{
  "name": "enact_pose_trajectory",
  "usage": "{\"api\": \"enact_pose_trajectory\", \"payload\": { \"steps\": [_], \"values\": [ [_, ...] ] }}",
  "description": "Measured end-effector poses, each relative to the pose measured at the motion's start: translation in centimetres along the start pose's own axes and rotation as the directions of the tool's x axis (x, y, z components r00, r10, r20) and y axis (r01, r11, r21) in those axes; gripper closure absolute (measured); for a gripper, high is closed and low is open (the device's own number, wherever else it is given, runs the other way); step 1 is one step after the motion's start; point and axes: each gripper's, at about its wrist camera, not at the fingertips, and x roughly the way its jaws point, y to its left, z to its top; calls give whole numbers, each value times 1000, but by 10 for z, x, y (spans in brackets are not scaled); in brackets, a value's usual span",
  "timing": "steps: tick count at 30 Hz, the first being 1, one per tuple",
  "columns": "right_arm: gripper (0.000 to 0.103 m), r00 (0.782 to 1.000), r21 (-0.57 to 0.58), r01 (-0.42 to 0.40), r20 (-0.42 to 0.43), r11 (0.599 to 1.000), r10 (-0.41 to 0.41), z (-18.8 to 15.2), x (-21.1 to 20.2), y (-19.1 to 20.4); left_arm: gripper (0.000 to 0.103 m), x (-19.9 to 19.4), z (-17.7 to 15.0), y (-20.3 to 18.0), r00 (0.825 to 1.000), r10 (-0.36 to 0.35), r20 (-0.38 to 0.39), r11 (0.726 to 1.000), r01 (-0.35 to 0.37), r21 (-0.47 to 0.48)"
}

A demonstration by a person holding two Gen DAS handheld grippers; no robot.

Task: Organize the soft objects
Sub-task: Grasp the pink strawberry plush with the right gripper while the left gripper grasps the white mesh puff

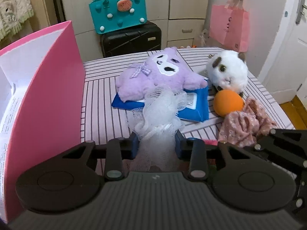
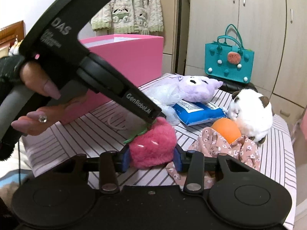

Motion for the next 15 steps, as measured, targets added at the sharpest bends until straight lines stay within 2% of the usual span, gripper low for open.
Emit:
{"api": "enact_pose_trajectory", "payload": {
  "steps": [4,8,12,15],
  "values": [
    [56,1000,10,-14,10,1000,14,1,-4,1,70,-9,-5,1,998,-66,-9,998,66,-2],
    [56,999,21,-32,18,999,32,3,-12,1,71,-23,-8,2,999,-54,2,999,54,6],
    [56,998,43,-60,23,997,59,6,-25,-1,72,-41,-12,-1,995,-96,-13,995,97,18],
    [55,996,82,-88,19,993,87,8,-35,-6,72,-57,-13,-7,995,-98,3,993,98,59]
  ]
}}
